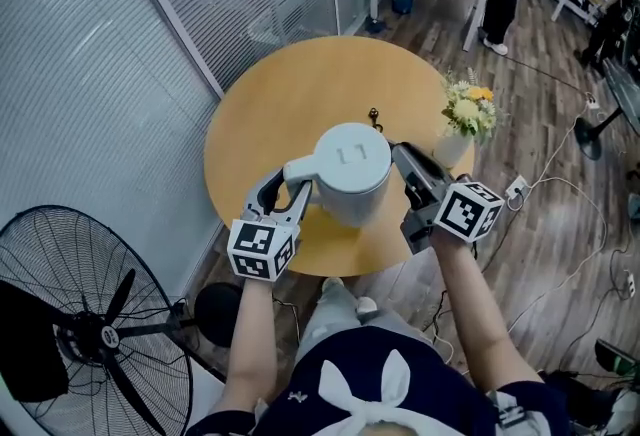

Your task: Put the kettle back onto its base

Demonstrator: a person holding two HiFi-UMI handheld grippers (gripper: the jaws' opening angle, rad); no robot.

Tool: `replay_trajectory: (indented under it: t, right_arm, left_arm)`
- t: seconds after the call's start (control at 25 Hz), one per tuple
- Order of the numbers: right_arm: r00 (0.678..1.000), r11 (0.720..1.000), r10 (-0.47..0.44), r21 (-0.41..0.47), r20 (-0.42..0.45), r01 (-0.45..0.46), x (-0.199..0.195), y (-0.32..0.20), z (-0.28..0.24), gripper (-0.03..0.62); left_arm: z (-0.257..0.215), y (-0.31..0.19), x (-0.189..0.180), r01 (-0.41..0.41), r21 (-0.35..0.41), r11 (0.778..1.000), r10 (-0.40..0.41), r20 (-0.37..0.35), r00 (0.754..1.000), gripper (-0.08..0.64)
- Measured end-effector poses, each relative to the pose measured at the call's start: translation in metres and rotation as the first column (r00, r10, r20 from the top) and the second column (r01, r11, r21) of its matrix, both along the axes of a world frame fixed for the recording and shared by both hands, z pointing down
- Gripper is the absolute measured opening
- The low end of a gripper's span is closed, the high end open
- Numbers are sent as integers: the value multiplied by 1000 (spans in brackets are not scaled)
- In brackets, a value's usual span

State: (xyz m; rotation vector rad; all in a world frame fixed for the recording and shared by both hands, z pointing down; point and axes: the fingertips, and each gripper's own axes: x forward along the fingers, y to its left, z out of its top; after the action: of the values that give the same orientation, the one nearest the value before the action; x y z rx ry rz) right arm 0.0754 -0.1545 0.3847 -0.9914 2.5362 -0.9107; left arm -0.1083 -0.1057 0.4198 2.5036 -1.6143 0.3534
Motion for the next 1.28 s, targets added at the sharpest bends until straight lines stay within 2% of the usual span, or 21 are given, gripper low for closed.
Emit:
replay_trajectory:
  t: [0.68,1.28]
  right_arm:
    - [1000,999,19,49,15,-19,-18,-43,-24,69]
    - [999,999,48,17,27,-48,-23,-63,-13,69]
  left_arm:
    - [-21,-50,-19,-28,40,999,28,0,1000,198]
    - [-12,-73,-25,-46,23,999,46,0,999,198]
